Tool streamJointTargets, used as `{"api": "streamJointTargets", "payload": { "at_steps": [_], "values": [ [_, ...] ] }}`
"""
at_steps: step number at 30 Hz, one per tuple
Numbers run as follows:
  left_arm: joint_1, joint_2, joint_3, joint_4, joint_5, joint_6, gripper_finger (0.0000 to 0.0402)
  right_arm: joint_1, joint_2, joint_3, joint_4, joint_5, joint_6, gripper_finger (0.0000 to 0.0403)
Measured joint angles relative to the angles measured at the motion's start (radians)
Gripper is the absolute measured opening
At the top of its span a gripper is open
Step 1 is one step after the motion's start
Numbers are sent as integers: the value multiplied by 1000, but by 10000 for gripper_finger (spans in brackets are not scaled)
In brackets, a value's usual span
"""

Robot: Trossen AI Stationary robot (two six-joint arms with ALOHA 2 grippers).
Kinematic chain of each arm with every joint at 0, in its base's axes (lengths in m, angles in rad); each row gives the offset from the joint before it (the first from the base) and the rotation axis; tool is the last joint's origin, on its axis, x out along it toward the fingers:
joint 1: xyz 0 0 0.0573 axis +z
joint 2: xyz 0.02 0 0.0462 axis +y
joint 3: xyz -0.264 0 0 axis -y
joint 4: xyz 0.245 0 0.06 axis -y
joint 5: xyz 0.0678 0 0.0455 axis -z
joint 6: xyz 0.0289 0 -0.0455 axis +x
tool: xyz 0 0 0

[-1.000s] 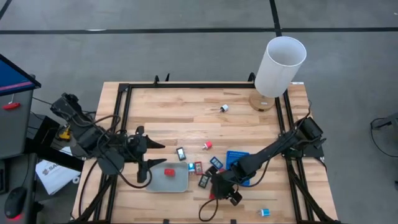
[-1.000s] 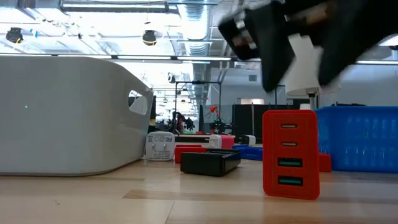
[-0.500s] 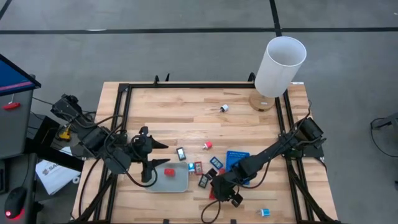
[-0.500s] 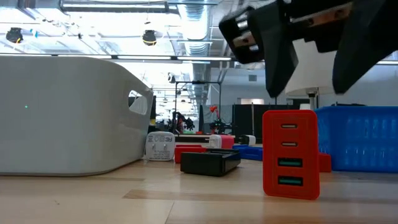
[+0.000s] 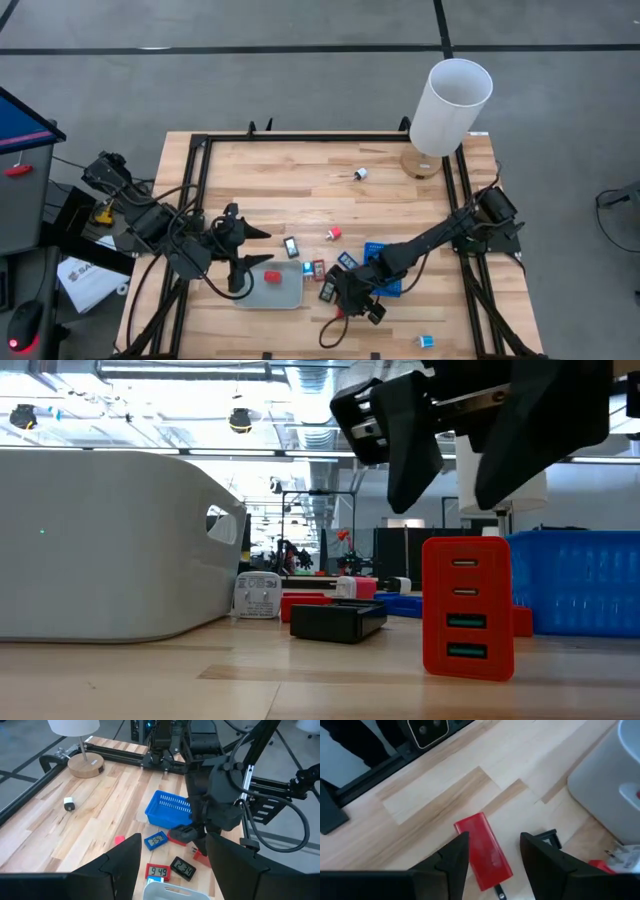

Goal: Pick & Place Office items
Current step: Put the red charger adapter into the gray bin

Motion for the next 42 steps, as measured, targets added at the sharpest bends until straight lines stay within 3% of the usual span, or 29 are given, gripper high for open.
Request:
{"api": "streamJointTargets", "payload": {
  "at_steps": [18, 33, 42],
  "values": [
    [0, 0, 0, 0, 18, 0, 218, -16, 1, -133, 157, -20, -59, 168],
    [9, 0, 0, -1, 28, -7, 218, -22, 1, -145, 213, -1, -7, 168],
    [9, -1, -1, -1, 35, -5, 218, -6, 95, -143, 220, -48, 99, 168]
  ]
}}
